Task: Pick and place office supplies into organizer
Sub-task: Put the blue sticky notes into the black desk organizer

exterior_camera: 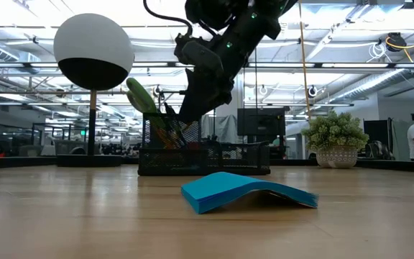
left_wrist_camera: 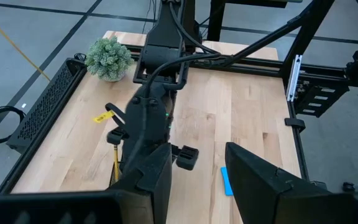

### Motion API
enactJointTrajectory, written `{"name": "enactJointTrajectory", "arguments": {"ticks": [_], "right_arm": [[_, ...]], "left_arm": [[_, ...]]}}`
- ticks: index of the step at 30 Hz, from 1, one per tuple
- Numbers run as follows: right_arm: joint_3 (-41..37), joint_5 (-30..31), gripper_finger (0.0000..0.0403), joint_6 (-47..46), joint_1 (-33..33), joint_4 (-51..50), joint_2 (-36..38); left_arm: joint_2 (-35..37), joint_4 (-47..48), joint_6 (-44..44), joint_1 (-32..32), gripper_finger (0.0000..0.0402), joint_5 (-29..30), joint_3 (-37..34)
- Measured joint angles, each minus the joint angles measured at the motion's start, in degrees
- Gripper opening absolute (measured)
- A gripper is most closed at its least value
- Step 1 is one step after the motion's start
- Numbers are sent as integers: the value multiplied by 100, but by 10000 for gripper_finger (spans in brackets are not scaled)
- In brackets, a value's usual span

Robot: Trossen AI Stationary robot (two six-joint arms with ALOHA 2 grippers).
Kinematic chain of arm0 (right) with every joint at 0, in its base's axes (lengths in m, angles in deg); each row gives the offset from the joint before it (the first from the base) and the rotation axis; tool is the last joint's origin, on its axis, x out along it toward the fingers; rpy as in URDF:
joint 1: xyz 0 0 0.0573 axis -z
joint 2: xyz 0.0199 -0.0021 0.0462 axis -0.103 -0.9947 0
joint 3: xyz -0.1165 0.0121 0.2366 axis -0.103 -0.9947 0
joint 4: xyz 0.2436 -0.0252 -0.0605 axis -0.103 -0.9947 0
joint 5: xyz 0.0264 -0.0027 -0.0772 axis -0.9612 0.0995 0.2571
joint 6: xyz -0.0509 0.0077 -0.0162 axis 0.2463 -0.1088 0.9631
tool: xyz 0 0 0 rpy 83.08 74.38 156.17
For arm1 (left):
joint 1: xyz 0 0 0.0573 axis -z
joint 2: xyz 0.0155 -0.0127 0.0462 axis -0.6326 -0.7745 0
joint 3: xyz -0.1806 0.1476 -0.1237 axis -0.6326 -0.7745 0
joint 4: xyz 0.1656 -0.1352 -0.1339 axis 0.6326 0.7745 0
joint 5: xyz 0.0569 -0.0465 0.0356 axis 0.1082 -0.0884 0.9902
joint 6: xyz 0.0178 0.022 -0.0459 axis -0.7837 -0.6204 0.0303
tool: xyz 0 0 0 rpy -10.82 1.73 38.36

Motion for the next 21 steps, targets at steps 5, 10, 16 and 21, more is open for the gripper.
{"name": "enactJointTrajectory", "arguments": {"ticks": [5, 10, 16, 21], "right_arm": [[0, -108, 121, -68, -205, -13, 23], [-4, -317, 122, -146, -403, 5, 214], [-4, -306, 116, -220, -636, -33, 675], [-4, -291, 114, -249, -858, -20, 979]], "left_arm": [[-1, 2, 0, -2, 145, 0, -2], [0, 0, 9, -2, 145, 0, 0], [0, -19, 70, -2, 145, 0, -1], [-1, -28, 49, -2, 145, 1, -2]]}}
